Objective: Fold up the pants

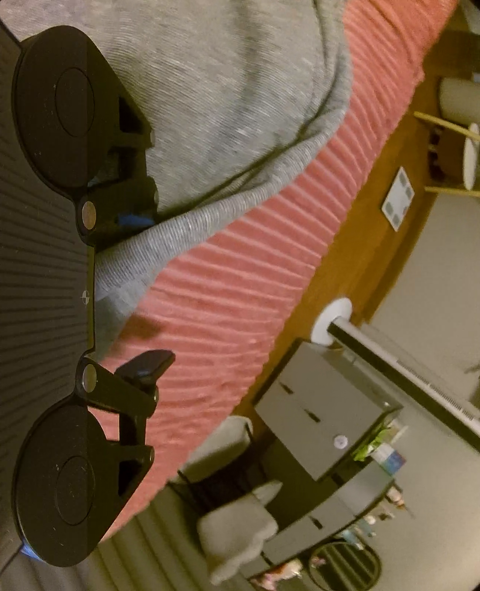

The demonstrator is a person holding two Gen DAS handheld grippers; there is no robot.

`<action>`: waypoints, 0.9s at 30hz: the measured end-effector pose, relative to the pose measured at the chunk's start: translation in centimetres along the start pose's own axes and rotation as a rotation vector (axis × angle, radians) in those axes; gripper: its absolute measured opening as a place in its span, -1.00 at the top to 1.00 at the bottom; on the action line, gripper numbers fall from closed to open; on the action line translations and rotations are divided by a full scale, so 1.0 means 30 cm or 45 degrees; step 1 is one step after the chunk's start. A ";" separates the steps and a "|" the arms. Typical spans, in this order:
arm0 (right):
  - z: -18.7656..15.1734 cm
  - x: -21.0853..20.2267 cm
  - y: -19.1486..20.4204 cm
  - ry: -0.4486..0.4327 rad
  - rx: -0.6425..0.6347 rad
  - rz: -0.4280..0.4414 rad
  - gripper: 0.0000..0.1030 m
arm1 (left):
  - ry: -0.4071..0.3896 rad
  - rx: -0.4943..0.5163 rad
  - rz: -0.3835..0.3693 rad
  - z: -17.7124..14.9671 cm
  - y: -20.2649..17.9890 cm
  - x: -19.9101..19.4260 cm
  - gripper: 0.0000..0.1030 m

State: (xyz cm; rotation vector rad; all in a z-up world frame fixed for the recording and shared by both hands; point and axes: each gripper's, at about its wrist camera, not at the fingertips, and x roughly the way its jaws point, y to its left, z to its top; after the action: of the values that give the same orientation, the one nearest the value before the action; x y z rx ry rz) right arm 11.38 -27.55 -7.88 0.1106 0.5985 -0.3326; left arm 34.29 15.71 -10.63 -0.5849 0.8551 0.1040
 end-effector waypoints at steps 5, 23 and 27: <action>0.006 -0.011 -0.039 -0.004 0.060 -0.056 -0.54 | 0.016 0.138 0.107 -0.024 -0.027 -0.003 0.60; 0.065 -0.241 -0.476 -0.181 0.775 -0.012 0.89 | -0.244 0.242 -0.058 -0.277 0.020 -0.614 0.85; 0.055 -0.339 -0.550 -0.229 0.836 -0.176 0.90 | -0.247 0.257 -0.064 -0.454 0.063 -0.775 0.84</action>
State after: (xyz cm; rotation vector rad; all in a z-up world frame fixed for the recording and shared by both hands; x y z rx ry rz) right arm -1.20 -40.61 -0.83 0.6651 0.2998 -0.6583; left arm 9.04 13.44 -1.29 -0.3996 0.6529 0.0272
